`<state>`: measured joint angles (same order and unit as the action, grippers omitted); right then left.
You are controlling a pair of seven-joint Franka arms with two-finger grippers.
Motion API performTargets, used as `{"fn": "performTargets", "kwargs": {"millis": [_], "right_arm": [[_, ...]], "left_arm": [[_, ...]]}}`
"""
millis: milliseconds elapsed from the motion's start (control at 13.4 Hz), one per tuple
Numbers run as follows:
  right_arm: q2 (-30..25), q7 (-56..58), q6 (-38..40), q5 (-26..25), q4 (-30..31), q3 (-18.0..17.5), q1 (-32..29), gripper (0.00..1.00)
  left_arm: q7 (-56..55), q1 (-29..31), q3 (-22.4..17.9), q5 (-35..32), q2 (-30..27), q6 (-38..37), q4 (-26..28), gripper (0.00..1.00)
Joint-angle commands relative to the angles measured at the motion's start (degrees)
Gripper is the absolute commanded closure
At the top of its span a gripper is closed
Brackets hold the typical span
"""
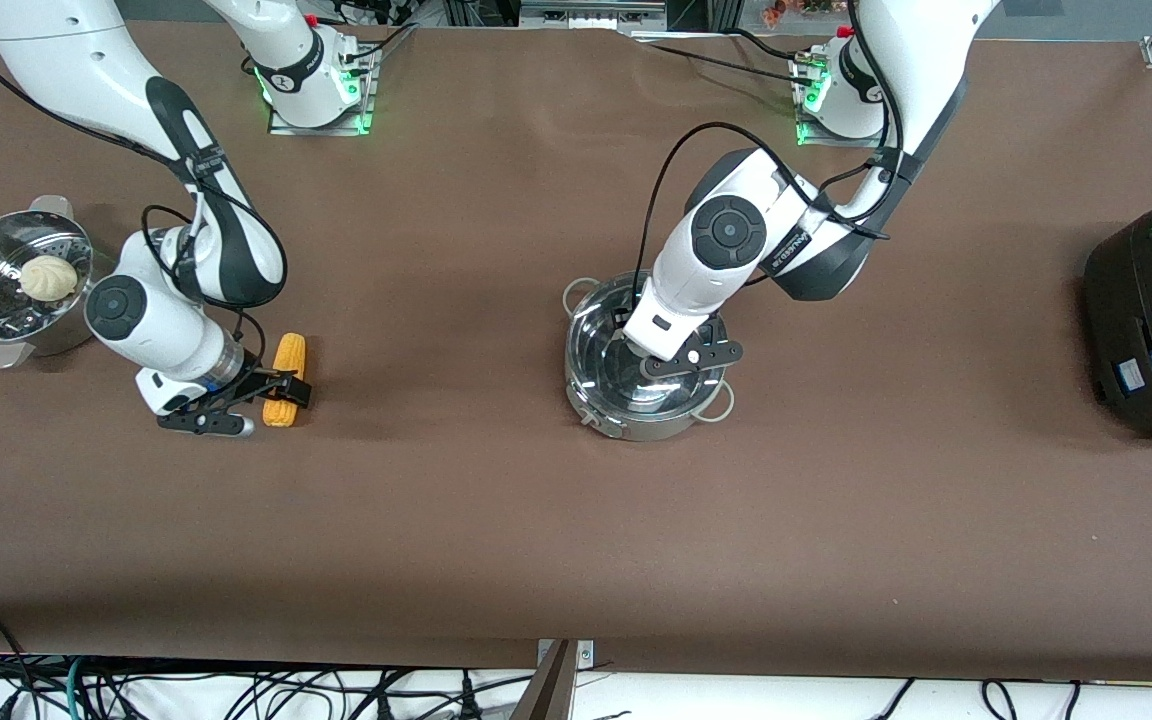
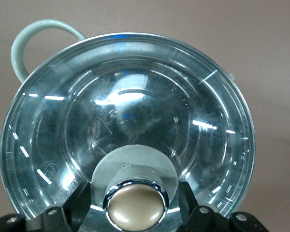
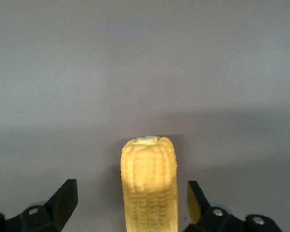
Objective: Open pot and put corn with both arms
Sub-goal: 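Grasp the lid knob with the left gripper while the right gripper grasps corn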
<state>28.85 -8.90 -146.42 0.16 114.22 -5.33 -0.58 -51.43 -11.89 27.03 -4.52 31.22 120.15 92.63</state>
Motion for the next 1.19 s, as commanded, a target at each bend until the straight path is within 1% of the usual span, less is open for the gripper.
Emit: {"fn": "performTargets", "kwargs": {"millis": [0,223,372,446,818,892,1115], "right_arm": [[0.06,-0.51,-1.68,0.54,1.09,-0.65,-0.21,0.00],[0.24,-0.51,-1.68,0.54,1.09,-0.56,-0.21,0.00],[0.50,-0.33,-1.68,0.54,1.18,-0.56,-0.29,0.01],[0.59,0.19,-1.59,0.54,1.27,-0.56,-0.29,0.01],[-0.64,2.74,-1.51,0.54,4.07,-0.39,-0.38,0.01],[-0.82,3.27,-1.50,0.45,4.17,-0.30,-0.38,0.01],[-0.73,7.56,-1.59,0.54,4.08,1.28,-0.56,0.01]], "left_arm": [[-1.31,-0.42,0.13,-1.64,0.33,-1.33,-1.58,0.18],[-1.13,-0.42,0.04,-1.81,-0.20,-2.99,-1.84,0.18],[-1.05,-0.42,-0.05,-1.90,-0.11,-4.83,-3.94,0.18],[-1.04,-0.42,-0.05,-1.90,-0.11,-5.36,-4.04,0.18],[-1.31,-0.42,-0.14,-1.90,0.15,-5.28,-3.95,0.19],[-1.31,-0.42,-0.14,-1.99,0.24,-5.28,-3.95,0.21],[-1.31,-0.51,-0.14,-1.90,0.33,-5.28,-3.95,0.21]]}}
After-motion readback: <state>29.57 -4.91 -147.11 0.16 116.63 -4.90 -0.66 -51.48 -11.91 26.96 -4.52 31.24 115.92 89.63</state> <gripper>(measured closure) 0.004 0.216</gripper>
